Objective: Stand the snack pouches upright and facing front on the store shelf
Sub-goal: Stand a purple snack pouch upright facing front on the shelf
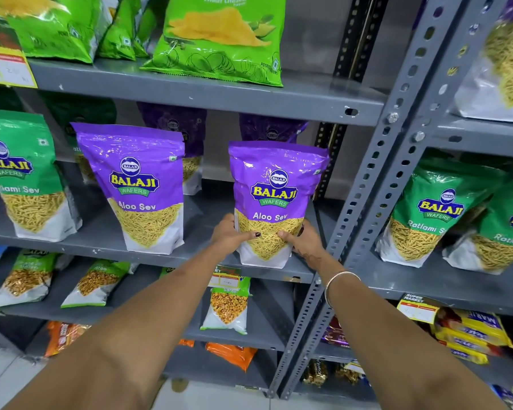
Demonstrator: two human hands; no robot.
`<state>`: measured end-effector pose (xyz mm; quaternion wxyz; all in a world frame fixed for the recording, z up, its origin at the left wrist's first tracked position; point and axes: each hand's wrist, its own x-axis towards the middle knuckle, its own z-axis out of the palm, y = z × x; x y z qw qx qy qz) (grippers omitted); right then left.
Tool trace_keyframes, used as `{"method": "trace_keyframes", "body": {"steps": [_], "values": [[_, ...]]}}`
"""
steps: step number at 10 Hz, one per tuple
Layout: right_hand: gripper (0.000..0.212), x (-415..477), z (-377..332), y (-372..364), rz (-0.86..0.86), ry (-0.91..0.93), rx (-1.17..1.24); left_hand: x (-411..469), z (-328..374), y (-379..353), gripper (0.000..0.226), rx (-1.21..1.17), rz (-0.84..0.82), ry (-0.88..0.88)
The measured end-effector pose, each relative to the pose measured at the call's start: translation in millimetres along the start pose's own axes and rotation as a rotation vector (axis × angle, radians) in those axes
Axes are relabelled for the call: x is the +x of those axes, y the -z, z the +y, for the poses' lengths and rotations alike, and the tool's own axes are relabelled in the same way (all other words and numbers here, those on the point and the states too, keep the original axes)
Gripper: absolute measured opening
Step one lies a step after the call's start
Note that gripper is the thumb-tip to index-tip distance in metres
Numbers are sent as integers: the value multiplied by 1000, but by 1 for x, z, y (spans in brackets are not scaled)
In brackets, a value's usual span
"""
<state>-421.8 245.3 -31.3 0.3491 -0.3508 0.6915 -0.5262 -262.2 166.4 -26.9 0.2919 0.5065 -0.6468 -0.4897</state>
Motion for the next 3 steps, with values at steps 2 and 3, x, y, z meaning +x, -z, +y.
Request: {"method": "trace_keyframes", "body": {"steps": [2,3], "values": [[89,-7,-11,-4,107,14,-139,2,0,5,81,77,-5,-22],[98,-20,-22,-9,270,148,-319,-7,2,14,89,292,121,-179]]}}
